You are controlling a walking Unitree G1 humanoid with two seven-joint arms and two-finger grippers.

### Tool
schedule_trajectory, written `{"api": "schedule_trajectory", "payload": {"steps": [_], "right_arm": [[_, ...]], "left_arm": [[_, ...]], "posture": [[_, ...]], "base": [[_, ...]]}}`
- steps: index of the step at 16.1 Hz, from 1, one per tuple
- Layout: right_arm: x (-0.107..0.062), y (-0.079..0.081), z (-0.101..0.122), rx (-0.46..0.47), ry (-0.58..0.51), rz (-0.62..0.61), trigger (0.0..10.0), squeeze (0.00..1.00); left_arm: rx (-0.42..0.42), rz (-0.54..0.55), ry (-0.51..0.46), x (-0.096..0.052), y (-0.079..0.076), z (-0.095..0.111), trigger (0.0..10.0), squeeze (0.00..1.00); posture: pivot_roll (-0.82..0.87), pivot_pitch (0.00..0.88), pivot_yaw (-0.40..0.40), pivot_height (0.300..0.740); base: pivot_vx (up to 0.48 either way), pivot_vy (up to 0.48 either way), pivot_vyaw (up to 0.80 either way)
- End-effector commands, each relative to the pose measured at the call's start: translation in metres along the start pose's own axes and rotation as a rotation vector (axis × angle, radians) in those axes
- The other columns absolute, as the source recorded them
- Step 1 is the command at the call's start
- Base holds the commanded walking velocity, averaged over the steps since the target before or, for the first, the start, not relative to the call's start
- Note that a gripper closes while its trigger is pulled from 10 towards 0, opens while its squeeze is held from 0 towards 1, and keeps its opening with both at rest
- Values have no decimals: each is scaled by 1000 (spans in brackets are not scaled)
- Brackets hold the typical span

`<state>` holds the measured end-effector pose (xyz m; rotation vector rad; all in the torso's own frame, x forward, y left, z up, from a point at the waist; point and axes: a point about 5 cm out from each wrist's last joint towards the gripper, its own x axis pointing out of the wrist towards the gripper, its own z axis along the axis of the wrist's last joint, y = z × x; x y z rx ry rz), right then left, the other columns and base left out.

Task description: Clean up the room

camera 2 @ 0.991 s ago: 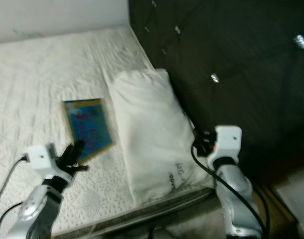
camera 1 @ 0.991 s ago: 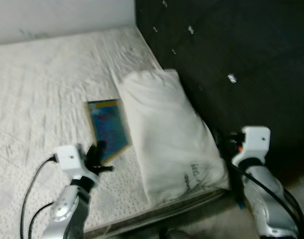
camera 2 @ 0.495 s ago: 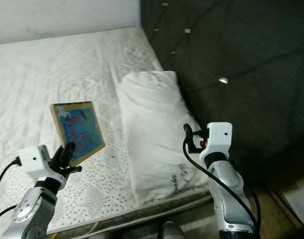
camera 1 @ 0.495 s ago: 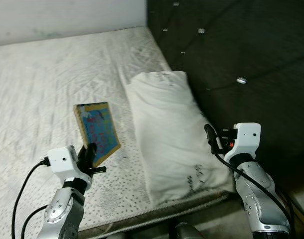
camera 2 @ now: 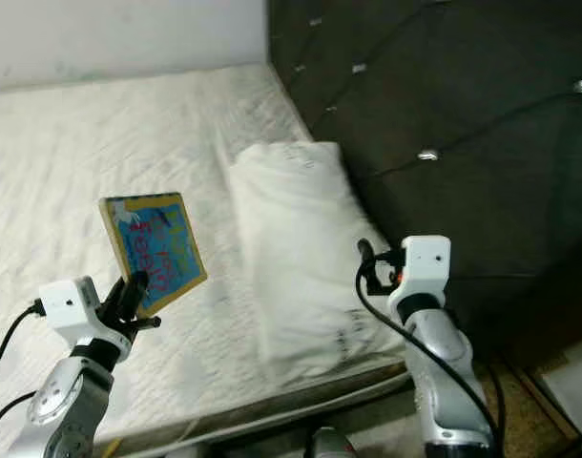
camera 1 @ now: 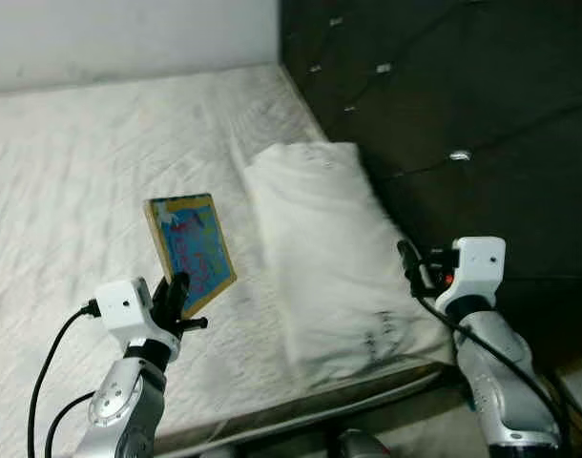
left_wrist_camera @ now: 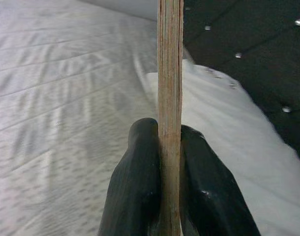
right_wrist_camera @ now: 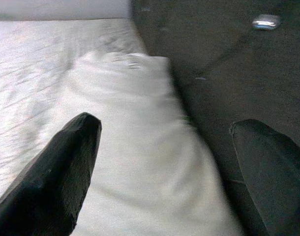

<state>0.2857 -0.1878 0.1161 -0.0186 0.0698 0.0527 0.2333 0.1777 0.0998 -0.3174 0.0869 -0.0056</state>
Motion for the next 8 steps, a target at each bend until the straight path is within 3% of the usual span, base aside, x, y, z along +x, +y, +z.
{"api": "schedule_trajectory", "payload": {"steps": [1, 4, 8], "right_arm": [[-1, 4, -1, -5, 8, 21, 10000, 0], [0, 6, -2, -24, 17, 30, 10000, 0], [1, 10, -1, -26, 13, 50, 10000, 0]], "left_arm": [[10, 0, -34, -1, 2, 8, 10000, 0], [9, 13, -39, -1, 3, 8, 10000, 0], [12, 21, -43, -1, 4, 9, 10000, 0]], "posture": [[-154, 163, 13, 740], [-155, 166, 13, 740], [-154, 172, 19, 740]], "base": [[0, 480, 0], [0, 480, 0], [0, 0, 0]]}}
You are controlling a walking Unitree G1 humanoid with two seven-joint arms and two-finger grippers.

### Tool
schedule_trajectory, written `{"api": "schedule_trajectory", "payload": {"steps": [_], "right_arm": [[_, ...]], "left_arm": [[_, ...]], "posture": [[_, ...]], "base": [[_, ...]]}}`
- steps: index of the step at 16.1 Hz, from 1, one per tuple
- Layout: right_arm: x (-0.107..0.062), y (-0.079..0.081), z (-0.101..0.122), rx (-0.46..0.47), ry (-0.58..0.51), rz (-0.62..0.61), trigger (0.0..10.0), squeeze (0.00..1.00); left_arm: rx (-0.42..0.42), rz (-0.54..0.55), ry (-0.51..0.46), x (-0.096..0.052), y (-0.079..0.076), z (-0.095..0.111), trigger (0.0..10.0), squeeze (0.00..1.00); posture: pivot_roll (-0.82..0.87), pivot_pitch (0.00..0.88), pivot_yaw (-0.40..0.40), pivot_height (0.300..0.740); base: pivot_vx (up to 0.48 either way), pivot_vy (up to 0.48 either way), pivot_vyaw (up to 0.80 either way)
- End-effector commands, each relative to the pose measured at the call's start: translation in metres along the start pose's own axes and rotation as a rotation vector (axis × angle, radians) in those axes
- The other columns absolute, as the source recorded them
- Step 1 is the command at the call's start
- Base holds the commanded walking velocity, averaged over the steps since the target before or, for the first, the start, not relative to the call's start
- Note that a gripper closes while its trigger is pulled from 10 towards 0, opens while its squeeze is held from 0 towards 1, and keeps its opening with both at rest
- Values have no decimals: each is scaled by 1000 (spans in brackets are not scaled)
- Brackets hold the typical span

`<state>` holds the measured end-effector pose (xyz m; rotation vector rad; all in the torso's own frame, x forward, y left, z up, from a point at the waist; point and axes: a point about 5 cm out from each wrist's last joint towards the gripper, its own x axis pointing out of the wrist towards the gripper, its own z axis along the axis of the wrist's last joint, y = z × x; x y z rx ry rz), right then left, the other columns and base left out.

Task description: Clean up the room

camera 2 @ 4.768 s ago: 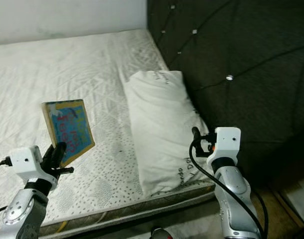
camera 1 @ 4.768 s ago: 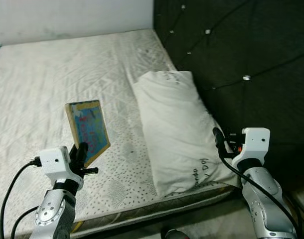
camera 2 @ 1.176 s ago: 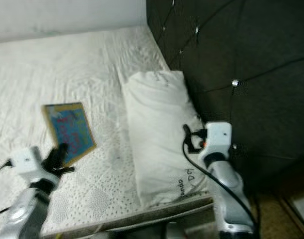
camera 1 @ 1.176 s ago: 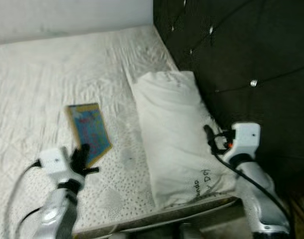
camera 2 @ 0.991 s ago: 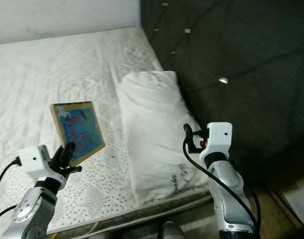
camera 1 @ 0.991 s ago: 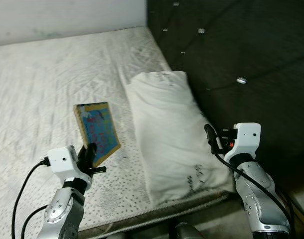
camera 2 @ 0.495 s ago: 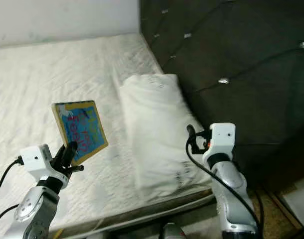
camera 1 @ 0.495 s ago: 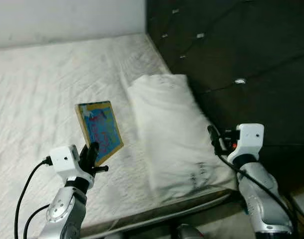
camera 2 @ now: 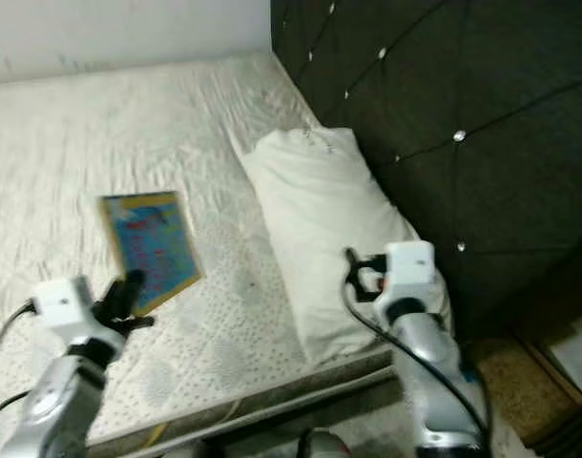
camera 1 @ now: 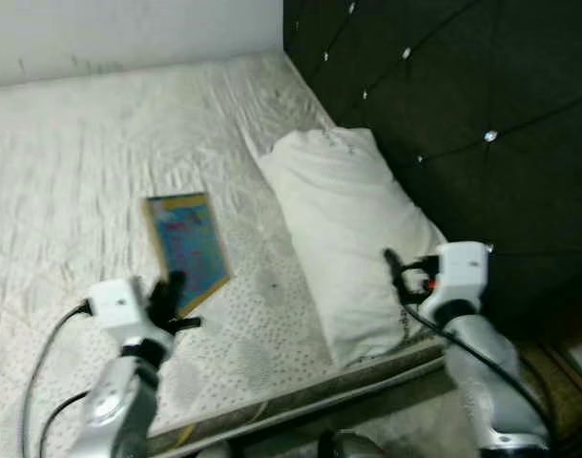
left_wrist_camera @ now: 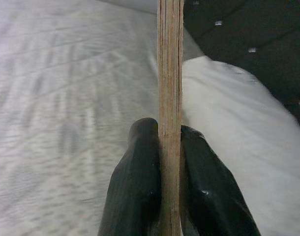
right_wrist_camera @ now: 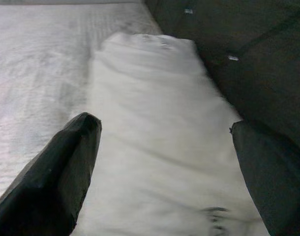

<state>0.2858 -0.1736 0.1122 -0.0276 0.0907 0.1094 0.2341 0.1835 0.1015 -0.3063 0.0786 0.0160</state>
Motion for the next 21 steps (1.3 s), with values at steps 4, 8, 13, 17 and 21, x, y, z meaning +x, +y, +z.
{"api": "schedule_trajectory", "payload": {"steps": [4, 8, 13, 17, 21], "right_arm": [[1, -3, 7, -13, -30, 3, 10000, 0], [2, 2, 11, -41, -50, 32, 10000, 0], [1, 6, 11, -20, -57, 56, 10000, 0], [1, 6, 11, -2, -57, 56, 10000, 0], [0, 9, 11, 9, -63, 70, 10000, 0]], "left_arm": [[-1, 1, -32, 0, -1, 6, 10000, 0], [-14, 13, -30, 0, 0, 5, 10000, 0], [-23, 25, -34, -1, 0, 5, 10000, 0], [-26, 29, -34, 0, 0, 5, 10000, 0], [-30, 36, -35, 1, 1, 5, 10000, 0]], "posture": [[-155, 174, 24, 740], [-157, 180, 20, 740], [-158, 181, 18, 740], [-160, 178, 16, 740], [-159, 180, 16, 740]], "base": [[0, 0, 0], [0, 0, 0], [0, 0, 405], [0, 0, 0], [0, 0, 0]]}}
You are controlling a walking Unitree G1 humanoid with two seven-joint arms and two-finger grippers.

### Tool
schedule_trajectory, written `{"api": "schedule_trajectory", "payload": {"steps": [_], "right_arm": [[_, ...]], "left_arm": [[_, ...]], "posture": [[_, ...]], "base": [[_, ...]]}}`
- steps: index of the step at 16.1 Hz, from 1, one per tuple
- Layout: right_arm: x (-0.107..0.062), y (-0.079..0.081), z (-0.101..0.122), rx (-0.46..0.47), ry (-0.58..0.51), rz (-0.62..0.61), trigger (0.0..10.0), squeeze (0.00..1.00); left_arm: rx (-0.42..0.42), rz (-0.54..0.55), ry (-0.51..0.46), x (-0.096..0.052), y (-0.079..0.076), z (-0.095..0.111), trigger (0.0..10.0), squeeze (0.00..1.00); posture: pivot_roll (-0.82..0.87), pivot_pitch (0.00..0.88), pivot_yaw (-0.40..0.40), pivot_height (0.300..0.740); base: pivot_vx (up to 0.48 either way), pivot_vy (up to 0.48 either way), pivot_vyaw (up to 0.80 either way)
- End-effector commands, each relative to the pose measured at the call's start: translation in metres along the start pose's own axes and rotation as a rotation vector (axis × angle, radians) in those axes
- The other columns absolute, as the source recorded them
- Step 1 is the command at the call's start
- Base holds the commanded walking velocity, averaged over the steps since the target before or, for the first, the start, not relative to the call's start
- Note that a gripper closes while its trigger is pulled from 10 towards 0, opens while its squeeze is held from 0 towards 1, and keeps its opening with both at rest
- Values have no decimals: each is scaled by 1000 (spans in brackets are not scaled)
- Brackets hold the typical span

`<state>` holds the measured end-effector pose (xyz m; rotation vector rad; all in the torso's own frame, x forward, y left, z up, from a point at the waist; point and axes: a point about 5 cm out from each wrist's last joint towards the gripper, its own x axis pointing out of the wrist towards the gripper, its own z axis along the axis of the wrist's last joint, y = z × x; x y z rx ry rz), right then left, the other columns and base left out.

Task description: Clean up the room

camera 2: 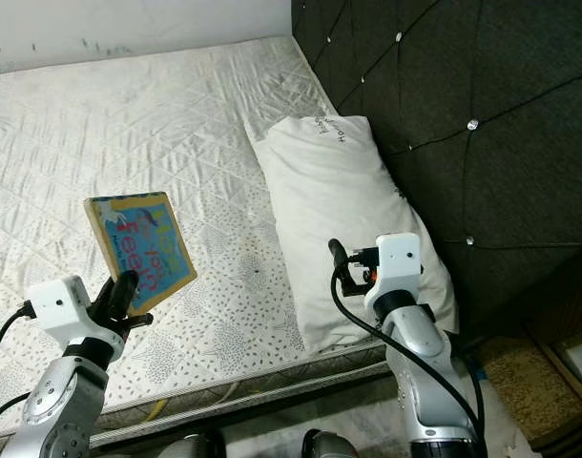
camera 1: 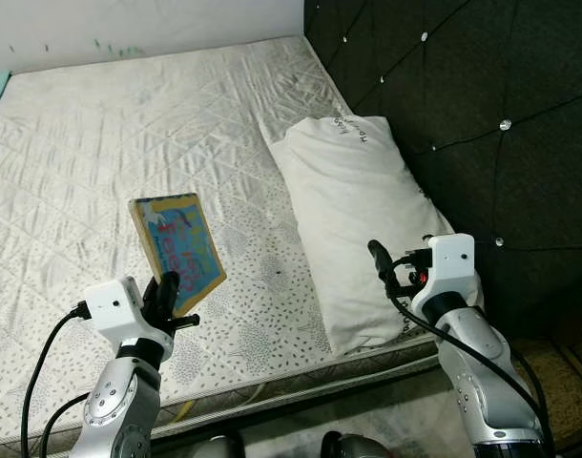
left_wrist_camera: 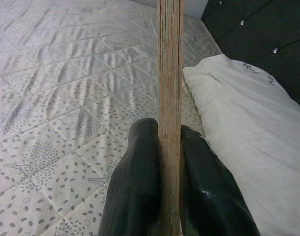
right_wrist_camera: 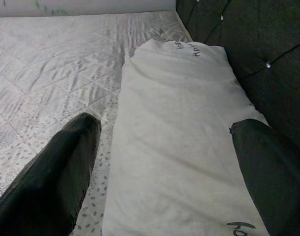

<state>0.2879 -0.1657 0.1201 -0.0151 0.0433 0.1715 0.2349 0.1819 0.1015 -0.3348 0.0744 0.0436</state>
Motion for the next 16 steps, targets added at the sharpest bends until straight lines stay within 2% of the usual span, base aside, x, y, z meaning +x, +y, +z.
{"api": "schedule_trajectory", "payload": {"steps": [1, 4, 12, 16], "right_arm": [[-3, 3, 2, 6, -14, 14, 10000, 0], [-3, 6, 1, 17, -13, 26, 10000, 0], [-3, 8, 1, 24, -13, 45, 10000, 0], [-3, 6, 0, 18, -8, 58, 10000, 0]], "left_arm": [[-1, 11, -28, 0, 2, 6, 10000, 0], [-1, 13, -28, 0, 3, 6, 10000, 0], [-2, 15, -28, -1, 2, 5, 10000, 0], [0, 28, -30, -1, 4, 5, 10000, 0]], "posture": [[-159, 180, 16, 740], [-156, 177, 17, 735], [-155, 178, 14, 640], [-155, 178, 14, 632]], "base": [[0, 0, 0], [0, 0, 0], [0, 0, 0], [0, 0, 0]]}}
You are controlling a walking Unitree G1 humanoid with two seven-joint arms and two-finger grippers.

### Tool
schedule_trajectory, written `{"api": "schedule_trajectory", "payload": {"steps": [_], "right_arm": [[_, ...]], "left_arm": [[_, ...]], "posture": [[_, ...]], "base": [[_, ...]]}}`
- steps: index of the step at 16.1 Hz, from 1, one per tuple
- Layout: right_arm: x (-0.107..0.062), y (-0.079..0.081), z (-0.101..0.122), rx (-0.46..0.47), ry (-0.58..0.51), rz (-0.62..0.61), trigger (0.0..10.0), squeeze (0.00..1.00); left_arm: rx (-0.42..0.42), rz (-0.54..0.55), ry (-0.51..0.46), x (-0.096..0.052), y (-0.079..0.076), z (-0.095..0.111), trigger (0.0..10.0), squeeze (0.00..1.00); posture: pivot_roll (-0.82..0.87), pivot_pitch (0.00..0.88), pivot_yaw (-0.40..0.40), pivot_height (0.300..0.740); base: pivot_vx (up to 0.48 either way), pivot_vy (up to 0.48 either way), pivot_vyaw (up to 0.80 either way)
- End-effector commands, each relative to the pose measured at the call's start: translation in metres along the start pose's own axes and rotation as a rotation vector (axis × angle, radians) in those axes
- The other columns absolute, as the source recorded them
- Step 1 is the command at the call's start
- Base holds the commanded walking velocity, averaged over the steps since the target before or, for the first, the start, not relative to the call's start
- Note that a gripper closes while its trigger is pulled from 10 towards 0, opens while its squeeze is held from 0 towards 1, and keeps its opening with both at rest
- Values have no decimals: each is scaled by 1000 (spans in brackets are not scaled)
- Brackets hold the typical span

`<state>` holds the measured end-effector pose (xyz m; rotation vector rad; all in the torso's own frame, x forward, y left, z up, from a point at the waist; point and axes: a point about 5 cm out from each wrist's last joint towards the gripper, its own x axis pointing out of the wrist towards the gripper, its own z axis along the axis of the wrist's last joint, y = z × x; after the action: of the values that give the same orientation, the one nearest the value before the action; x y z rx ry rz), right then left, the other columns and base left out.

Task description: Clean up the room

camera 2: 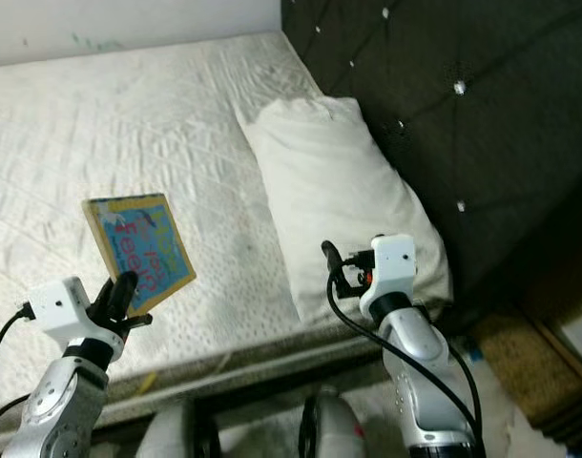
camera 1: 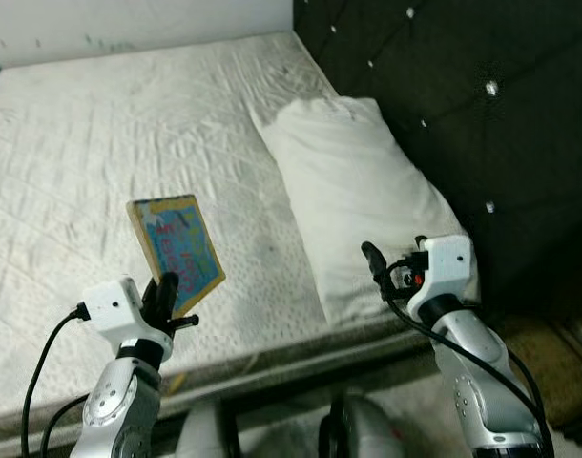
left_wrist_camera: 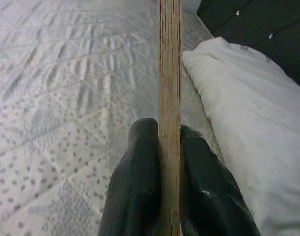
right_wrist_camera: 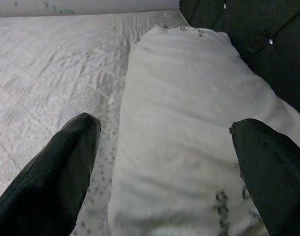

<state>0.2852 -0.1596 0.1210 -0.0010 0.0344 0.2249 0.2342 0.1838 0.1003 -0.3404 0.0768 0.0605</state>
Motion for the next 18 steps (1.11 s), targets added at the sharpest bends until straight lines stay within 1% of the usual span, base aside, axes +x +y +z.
{"api": "schedule_trajectory", "payload": {"steps": [1, 3, 8, 10, 13, 14, 16, 18], "right_arm": [[-1, 0, -1, 7, 1, 5, 10000, 0], [0, -1, -1, 4, 1, 14, 10000, 0], [3, -7, 2, -10, -6, 21, 10000, 0], [2, -6, 2, -13, -6, 24, 10000, 0], [-1, -4, -1, -12, 5, 34, 10000, 0], [-1, -4, -2, -12, 9, 36, 10000, 0], [-8, -3, -6, -11, 32, 47, 10000, 0], [-10, -2, -7, -12, 41, 52, 10000, 0]], "left_arm": [[6, 14, -30, -1, 2, 6, 10000, 0], [12, 19, -34, -1, 2, 7, 10000, 0], [22, -19, -60, -3, -1, 10, 10000, 0], [27, -22, -62, -4, 0, 11, 10000, 0], [31, -29, -66, -6, -2, 12, 10000, 0], [32, -30, -66, -7, -2, 12, 10000, 0], [30, -17, -66, -11, 0, 14, 10000, 0], [27, -7, -63, -15, 1, 13, 10000, 0]], "posture": [[-155, 178, 14, 622], [-155, 182, 14, 617], [-153, 187, 12, 617], [-153, 189, 13, 617], [-146, 225, 7, 617], [-146, 225, 7, 617], [-142, 257, -8, 617], [-145, 275, -16, 617]], "base": [[0, 0, 0], [0, 0, 0], [0, 0, 0], [253, 0, 0], [309, 0, 0], [319, 0, 0], [351, 0, 0], [349, 0, 0]]}}
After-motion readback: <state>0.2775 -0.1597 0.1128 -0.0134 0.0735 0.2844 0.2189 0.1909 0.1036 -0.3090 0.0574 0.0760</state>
